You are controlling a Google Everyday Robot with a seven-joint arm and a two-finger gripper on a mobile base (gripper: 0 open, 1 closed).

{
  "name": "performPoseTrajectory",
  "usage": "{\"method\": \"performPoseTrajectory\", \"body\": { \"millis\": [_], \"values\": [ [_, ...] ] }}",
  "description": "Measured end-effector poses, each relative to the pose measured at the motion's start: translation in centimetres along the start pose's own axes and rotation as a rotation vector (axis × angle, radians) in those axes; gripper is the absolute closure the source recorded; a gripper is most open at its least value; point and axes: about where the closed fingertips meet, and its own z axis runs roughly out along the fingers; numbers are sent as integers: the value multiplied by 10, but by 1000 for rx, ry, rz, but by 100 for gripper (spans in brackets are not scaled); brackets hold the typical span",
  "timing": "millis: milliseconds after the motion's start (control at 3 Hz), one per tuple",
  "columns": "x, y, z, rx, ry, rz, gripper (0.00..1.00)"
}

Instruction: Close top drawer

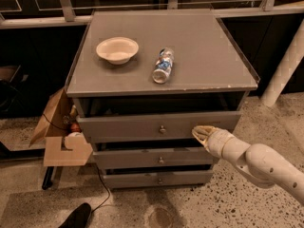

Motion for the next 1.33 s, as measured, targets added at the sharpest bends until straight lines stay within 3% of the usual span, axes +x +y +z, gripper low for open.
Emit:
{"method": "performPoseTrajectory", "body": {
  "millis": [667,1000,1333],
  "values": [
    [0,0,0,0,0,0,35],
    [-4,3,-5,-60,-12,-4,36],
    [-5,6,-8,-62,-12,-4,59]
  ]
}}
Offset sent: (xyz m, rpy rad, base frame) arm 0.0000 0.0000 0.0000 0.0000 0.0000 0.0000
